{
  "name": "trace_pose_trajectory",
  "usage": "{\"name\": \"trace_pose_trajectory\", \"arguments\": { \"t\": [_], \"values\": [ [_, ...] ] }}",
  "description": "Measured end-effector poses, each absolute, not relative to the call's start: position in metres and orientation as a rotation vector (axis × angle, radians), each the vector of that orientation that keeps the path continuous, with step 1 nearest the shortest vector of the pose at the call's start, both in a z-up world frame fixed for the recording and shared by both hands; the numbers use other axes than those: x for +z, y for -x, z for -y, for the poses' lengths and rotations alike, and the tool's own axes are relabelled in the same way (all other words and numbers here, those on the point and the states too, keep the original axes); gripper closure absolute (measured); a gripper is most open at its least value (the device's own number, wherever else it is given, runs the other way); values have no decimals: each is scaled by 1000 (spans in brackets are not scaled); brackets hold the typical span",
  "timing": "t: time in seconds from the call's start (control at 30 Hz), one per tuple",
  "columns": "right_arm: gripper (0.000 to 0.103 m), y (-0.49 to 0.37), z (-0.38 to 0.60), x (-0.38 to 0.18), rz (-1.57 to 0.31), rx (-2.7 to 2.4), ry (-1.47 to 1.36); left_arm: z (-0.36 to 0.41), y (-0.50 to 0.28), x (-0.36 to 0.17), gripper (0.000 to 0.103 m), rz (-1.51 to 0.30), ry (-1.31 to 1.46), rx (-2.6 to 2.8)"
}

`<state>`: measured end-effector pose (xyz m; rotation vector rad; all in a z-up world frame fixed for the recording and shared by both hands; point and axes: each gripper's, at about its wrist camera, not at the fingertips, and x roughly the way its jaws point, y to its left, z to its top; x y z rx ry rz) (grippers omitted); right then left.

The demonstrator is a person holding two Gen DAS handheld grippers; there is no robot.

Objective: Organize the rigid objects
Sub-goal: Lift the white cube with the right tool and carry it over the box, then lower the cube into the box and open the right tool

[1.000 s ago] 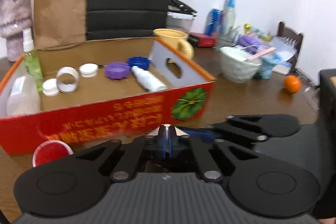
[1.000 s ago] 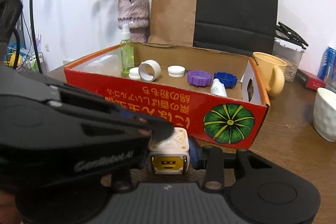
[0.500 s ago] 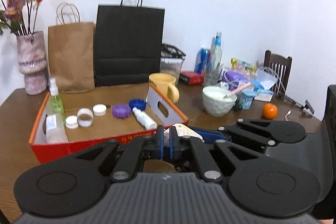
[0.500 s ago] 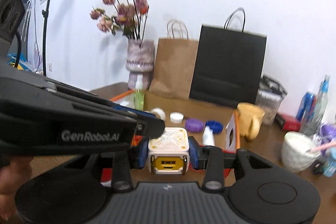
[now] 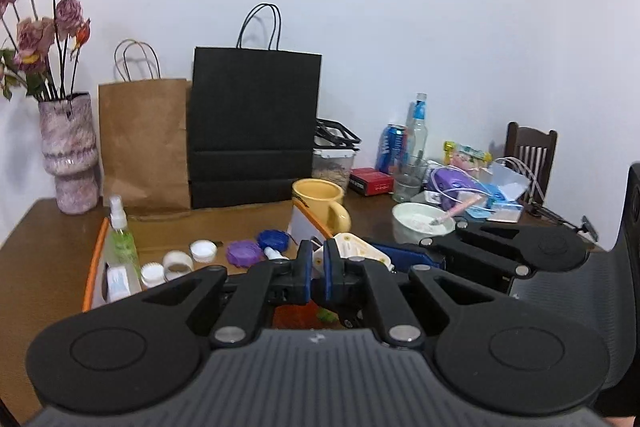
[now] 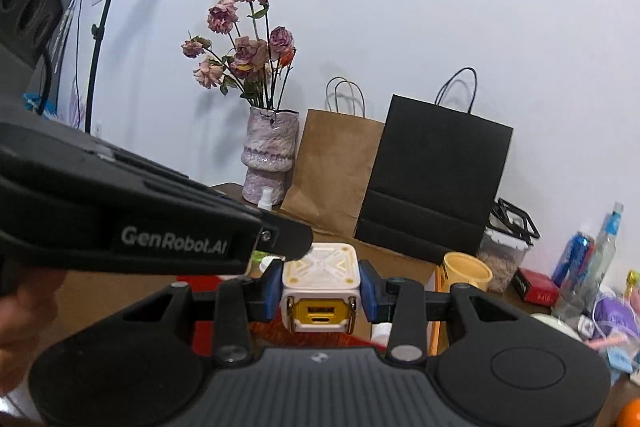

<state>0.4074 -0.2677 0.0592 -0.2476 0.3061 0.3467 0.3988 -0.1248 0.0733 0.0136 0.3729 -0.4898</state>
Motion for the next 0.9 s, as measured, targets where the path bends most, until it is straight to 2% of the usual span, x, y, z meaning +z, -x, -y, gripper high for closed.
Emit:
{"name": "trace_pose_trajectory", "arguments": {
  "t": [0.23,0.37,0.63,0.9],
  "values": [
    [65,-486,265,65,-360,388,239,118,-458,79,98,-390,-29,-437],
    [65,-542,263,50,-448,400,248,112,-506,73,98,-430,-8,-375],
    [65,-643,272,-8,-759,407,148,102,-593,15,99,-654,-16,-282],
    [62,-683,282,-54,-970,431,57,101,-626,-35,97,-800,-96,-247]
  ]
}}
